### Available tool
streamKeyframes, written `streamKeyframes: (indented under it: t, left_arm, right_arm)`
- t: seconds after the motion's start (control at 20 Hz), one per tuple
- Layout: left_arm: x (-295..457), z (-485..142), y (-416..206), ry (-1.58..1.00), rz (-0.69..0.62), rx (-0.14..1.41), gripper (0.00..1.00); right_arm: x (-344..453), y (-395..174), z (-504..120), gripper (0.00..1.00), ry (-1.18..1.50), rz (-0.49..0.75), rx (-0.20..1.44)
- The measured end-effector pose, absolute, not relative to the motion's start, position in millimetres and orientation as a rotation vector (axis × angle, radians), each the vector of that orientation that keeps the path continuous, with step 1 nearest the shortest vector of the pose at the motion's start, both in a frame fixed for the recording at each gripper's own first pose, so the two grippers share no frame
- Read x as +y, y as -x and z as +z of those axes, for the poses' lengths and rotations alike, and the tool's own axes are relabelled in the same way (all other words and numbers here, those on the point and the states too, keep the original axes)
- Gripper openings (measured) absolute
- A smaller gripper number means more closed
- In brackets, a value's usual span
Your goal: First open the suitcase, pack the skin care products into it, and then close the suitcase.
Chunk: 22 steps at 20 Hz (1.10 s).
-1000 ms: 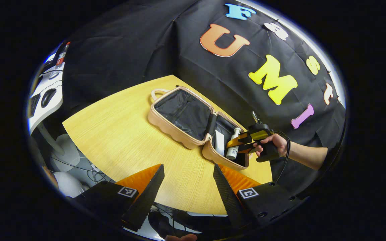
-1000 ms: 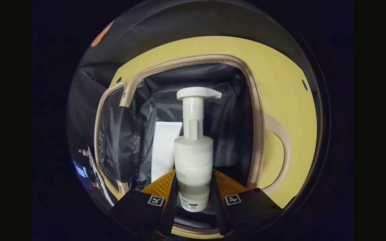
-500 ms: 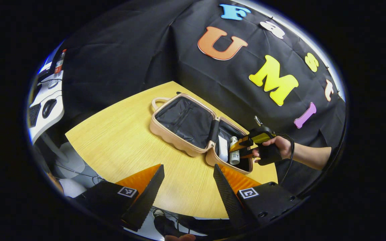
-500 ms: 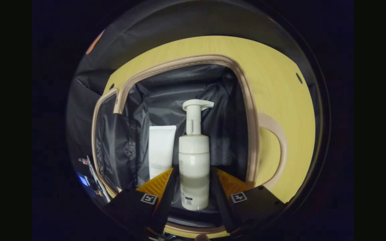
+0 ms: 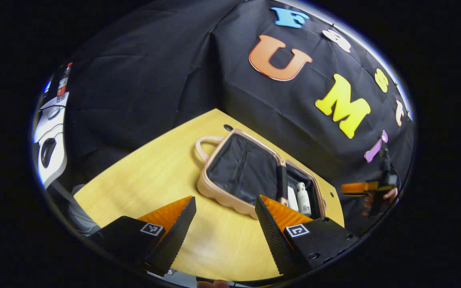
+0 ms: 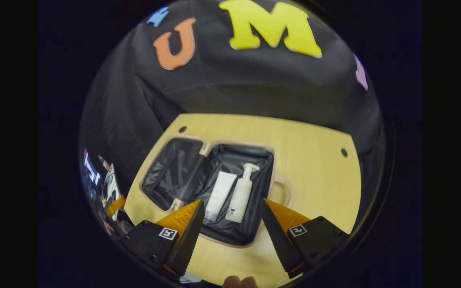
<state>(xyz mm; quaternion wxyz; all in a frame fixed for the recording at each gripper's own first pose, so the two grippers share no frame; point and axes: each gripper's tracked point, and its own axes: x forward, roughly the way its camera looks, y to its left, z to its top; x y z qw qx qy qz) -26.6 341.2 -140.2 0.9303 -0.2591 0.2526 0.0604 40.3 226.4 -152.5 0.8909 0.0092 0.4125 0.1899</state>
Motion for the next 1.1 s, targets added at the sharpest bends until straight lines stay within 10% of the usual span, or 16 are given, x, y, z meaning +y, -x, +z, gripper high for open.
streamKeyframes:
  t: [0.65,0.75,0.9,1.0,1.05,1.1]
  left_arm:
    - [425,-215,-130,0.944,0.106,0.455,0.89]
    - [423,-224,-140,0.999,0.103,0.465,0.73]
    - [415,-236,-154,1.017,0.098,0.497,0.83]
    - [411,-241,-162,1.007,0.1,0.525,0.5]
    - [413,-246,-167,1.007,0.114,0.538,0.7]
    - [414,-245,-170,1.024,0.132,0.536,0.29]
  right_arm:
    - [181,26,-81,0.82,-0.029,0.397,0.653]
    - [173,22,-81,0.82,-0.051,0.358,0.656]
    - [166,19,-82,0.82,-0.106,0.316,0.674]
    - [163,18,-85,0.82,-0.132,0.297,0.678]
    - [161,18,-85,0.82,-0.137,0.29,0.681]
    - [160,20,-86,0.82,-0.141,0.284,0.68]
